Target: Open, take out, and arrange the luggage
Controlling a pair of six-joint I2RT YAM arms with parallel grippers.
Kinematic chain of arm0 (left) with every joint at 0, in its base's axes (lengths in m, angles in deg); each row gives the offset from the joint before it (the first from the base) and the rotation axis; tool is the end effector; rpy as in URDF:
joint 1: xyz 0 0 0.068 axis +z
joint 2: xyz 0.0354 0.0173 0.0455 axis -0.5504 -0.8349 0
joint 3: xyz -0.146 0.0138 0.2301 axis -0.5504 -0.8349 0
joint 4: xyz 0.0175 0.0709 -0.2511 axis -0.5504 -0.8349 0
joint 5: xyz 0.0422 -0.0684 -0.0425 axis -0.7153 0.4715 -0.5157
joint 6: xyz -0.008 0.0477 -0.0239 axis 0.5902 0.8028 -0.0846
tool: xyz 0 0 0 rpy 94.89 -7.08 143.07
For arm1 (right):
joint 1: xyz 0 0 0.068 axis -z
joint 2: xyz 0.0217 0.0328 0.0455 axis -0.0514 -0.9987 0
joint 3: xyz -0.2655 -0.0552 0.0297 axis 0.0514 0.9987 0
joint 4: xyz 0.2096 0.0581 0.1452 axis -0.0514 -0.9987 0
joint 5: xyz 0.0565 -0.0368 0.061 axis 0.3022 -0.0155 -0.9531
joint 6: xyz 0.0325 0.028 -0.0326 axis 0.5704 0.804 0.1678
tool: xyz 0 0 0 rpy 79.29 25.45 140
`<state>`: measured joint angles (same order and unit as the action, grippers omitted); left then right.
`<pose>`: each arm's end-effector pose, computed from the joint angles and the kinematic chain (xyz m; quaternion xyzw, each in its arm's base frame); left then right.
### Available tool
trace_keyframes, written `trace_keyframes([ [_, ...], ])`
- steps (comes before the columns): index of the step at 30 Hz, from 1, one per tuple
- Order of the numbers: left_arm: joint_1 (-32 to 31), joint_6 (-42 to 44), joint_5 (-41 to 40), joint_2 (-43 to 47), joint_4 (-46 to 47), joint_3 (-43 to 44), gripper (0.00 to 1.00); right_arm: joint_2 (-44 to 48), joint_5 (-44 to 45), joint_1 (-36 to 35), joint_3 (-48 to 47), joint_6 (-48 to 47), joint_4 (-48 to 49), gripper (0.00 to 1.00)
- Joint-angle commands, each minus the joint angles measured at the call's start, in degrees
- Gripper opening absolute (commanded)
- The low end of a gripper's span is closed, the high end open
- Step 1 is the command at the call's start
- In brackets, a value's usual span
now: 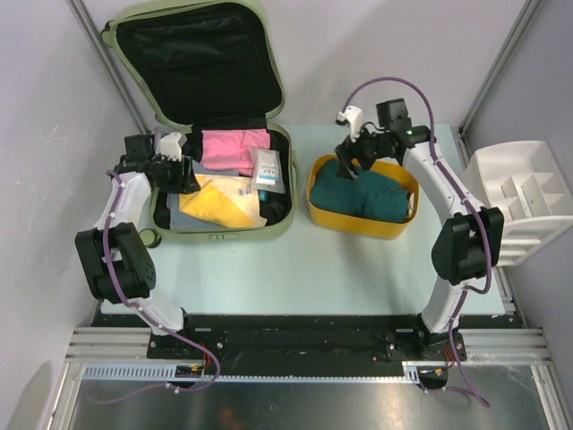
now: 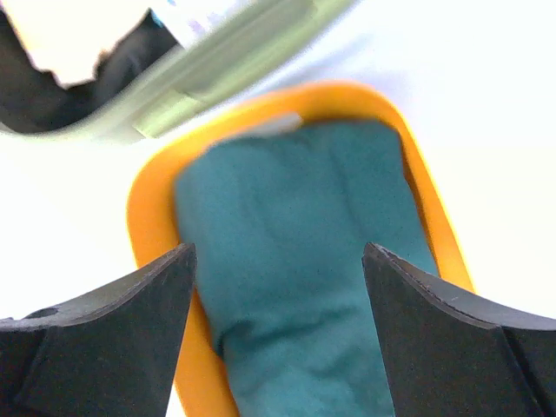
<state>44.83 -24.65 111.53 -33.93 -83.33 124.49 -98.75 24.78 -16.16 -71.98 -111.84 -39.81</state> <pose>0.3539 0.0550 0.2718 0.0946 0.9166 -0.1477 0.3593 0.3923 0.1113 0.3263 -0.4405 0.7920 0.1933 0.3758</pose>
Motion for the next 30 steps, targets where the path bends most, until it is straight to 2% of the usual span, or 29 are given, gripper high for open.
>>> trace_keyframes([
  [1,-1.24,5.17,4.08,-1.4,0.27,2.49,0.54,1.41,-2.02,-5.23,-2.49,3.26,4.37,0.82],
  [6,-4.84,11.41,4.7,-5.8,0.19,6.97,0.49,-0.26,-2.2,-6.39,-4.68,4.75,3.58,0.81],
  [12,-7.22,12.83,2.51,-11.69,0.19,11.98,0.54,-0.96,-1.41,-6.04,-6.45,5.29,2.35,0.81],
  [21,-9.33,15.02,-1.89,-12.76,0.1,11.65,0.49,-0.7,-1.06,-5.16,-6.36,5.37,1.47,0.81],
  [25,-9.25,16.6,-1.98,-10.82,0.19,9.62,0.55,-0.96,-1.14,-4.81,-6.36,5.11,1.3,0.82],
  [27,-9.24,17.4,-1.98,-10.38,0.01,9.01,0.46,-1.14,-1.32,-4.81,-6.45,5.02,1.38,0.81],
  [28,-9.33,17.66,-2.32,-10.12,0.01,8.92,0.35,-1.14,-1.32,-4.81,-6.54,5.02,1.47,0.82],
  [30,-9.16,17.75,-2.07,-9.85,-0.16,8.83,0.27,-1.23,-1.5,-4.81,-6.62,5.02,1.65,0.82],
])
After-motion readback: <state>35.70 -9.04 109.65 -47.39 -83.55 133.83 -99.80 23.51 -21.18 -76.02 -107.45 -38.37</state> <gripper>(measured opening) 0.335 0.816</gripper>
